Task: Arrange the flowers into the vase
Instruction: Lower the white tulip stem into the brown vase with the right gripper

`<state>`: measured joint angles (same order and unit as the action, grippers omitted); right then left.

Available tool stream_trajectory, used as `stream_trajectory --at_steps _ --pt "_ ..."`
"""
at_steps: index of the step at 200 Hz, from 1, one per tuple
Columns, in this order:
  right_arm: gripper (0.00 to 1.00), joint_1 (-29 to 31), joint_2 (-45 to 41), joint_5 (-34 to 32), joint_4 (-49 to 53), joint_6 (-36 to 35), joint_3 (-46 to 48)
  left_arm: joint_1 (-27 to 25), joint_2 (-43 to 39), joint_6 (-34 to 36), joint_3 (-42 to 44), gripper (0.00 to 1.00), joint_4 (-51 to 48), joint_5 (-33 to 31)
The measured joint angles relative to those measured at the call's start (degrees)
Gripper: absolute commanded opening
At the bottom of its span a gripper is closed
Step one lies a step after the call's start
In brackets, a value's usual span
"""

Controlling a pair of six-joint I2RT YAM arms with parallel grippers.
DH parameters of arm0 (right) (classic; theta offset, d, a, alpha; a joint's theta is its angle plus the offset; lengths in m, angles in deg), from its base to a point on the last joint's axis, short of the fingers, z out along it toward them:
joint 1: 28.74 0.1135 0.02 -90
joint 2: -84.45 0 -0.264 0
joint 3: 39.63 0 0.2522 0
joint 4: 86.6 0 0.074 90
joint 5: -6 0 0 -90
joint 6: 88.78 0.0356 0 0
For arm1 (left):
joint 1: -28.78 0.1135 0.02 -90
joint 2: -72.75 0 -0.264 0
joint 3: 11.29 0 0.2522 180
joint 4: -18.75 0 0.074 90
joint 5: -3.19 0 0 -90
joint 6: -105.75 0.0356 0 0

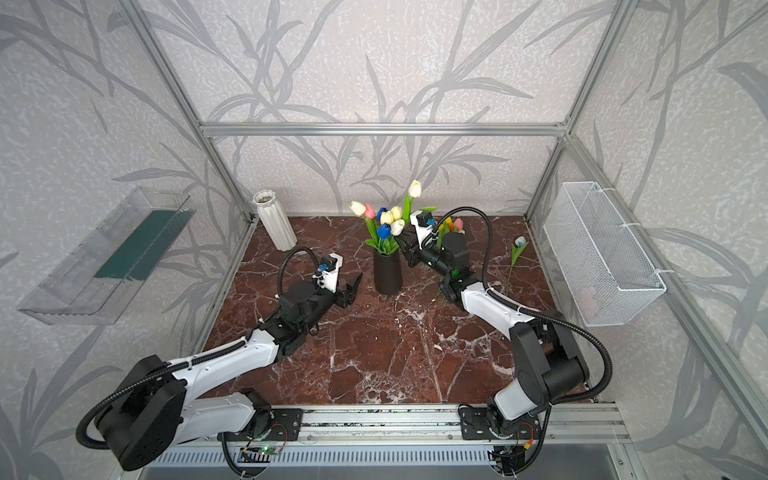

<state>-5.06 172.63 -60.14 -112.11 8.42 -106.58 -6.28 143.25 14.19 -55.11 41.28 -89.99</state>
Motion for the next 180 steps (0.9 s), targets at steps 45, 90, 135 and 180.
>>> stream_trajectory --at_steps 45,90,135,180 --pt "0.10 0.0 -1.1 -0.9 3.4 -1.5 -0.7 0.0 0.1 0.0 0.0 0.72 0.2 0.0" --pt "0.03 0.0 -1.7 -1.3 6.5 -3.0 -1.7 0.0 0.1 0.0 0.0 0.72 0.2 0.0" --pt "0.02 0.0 -1.8 -1.4 10.5 -4.1 -4.1 0.0 0.6 0.0 0.0 0.72 0.4 0.0" --pt "0.02 0.4 -0.7 -1.4 14.5 -4.4 -8.1 0.0 1.3 0.0 0.0 0.72 0.5 0.1"
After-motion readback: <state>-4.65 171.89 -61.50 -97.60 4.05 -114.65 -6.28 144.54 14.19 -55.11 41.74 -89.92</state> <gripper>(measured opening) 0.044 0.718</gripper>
